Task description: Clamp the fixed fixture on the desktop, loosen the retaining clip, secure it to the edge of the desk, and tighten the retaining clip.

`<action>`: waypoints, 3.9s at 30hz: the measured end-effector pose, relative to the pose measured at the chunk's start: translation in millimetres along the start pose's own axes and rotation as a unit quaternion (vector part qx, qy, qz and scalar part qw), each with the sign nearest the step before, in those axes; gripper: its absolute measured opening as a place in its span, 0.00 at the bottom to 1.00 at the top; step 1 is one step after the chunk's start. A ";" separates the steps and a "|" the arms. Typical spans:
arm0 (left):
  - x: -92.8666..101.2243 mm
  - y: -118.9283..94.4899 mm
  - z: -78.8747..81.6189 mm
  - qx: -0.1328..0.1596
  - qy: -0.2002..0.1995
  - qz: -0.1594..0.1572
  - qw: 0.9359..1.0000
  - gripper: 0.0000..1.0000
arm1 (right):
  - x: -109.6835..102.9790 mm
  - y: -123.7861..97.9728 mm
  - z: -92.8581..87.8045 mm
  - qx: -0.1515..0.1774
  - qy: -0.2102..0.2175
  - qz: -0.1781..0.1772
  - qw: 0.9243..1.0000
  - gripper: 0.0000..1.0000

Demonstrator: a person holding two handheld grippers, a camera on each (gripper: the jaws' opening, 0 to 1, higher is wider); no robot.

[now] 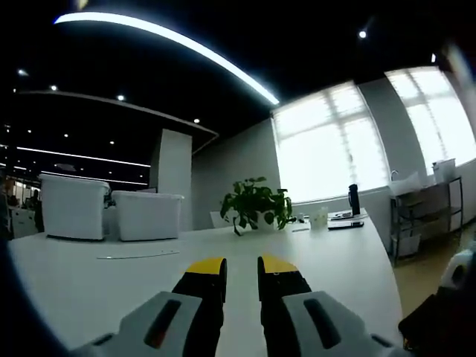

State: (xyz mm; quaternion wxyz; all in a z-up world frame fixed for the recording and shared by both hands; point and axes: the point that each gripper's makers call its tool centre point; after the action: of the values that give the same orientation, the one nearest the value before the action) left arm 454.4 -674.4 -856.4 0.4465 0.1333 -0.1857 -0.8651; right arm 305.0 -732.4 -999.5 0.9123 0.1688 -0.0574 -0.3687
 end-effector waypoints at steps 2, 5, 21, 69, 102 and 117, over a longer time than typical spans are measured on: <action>0.3 0.1 0.4 0.001 0.000 -0.001 1.000 0.18 | 1.1 0.6 -0.2 0.000 0.001 -0.001 1.000 0.03; 0.6 0.2 0.4 0.001 0.000 -0.003 1.000 0.18 | 4.4 2.6 -1.9 0.001 0.002 -0.005 1.000 0.03; 2.3 0.0 -1.2 -0.002 0.007 -0.006 1.000 0.17 | 9.1 8.6 -7.2 0.001 -0.009 0.003 1.000 0.03; 2.6 1.3 -9.3 -0.017 0.018 -0.013 1.000 0.17 | 61.7 19.2 -17.8 -0.044 -0.035 -0.013 0.998 0.03; 68.6 -35.3 54.1 0.078 -0.089 -0.041 0.992 0.15 | 53.0 15.6 -19.6 -0.066 -0.057 -0.022 0.996 0.04; 161.2 -127.8 40.7 0.094 -0.088 -0.064 0.990 0.15 | 56.8 19.1 -21.3 -0.066 -0.078 -0.023 0.995 0.05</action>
State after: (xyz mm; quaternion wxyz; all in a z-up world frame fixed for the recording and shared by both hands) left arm 254.7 -730.7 -886.7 0.3576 0.1097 -0.2956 -0.8790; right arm 363.4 -753.3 -1013.9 0.9054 0.0802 -0.0996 -0.4049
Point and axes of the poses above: the point that each gripper's makers call its tool centre point, and the gripper's own axes: y roughly forward along the fingers, x roughly to its right, z roughly out of its top, and after that the axes turned 14 degrees about x, right-handed
